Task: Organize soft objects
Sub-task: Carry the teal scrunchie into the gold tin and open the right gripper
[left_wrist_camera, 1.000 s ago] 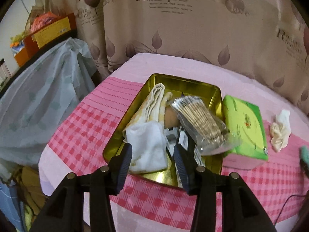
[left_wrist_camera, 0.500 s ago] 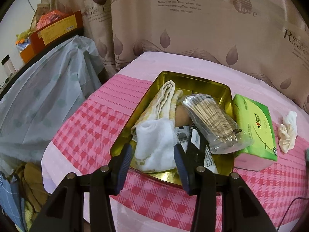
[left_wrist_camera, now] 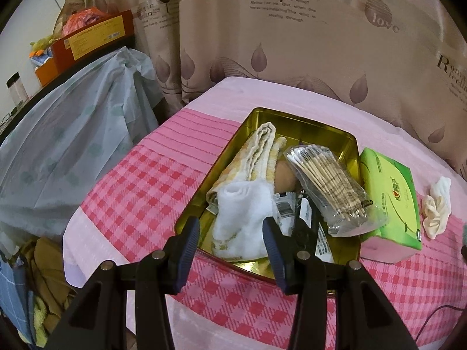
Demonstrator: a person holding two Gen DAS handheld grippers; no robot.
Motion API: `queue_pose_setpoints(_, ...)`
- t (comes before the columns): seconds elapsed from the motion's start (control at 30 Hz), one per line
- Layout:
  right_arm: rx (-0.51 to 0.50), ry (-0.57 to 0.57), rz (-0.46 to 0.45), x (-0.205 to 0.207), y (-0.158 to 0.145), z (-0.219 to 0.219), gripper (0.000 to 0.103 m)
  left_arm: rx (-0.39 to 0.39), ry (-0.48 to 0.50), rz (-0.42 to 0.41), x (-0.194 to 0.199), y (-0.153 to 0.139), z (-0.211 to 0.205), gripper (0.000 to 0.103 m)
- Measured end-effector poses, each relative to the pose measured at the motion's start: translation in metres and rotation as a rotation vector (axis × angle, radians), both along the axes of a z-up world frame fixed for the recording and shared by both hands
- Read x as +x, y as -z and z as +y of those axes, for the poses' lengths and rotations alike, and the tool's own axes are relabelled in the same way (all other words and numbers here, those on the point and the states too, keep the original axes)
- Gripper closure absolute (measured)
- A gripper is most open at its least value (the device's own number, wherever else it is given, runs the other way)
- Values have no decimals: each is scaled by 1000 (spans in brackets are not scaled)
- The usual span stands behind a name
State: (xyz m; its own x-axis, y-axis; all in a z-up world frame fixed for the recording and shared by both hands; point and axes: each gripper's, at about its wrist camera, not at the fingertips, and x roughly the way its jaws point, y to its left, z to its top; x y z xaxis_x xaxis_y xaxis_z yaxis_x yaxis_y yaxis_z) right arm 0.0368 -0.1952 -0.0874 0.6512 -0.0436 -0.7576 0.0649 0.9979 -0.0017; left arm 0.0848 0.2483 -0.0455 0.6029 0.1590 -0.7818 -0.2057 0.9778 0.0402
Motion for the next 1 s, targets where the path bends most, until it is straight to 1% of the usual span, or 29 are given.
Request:
queue_pose_setpoints(0.2,10,-66,-8,10,-17,36,81,-3,-21,1,0,0,5,57)
queue_pose_setpoints(0.47,9,-193,-33,20,-36,100,81,7,-60,-19,-2,-4,12,57)
queue_pose_setpoints(0.63,28,-277,-47,33,-46,142,81,19,-79,-33,-4,-7,15,57)
queue_pose_setpoints(0.83,61,-392,-65,47,-59,203,81,-2,-119,-44,-5,-9,26,57)
queue_pose_setpoints(1.0,82,-473,-67,57,-63,249,81,-19,-164,-50,-6,-10,36,57)
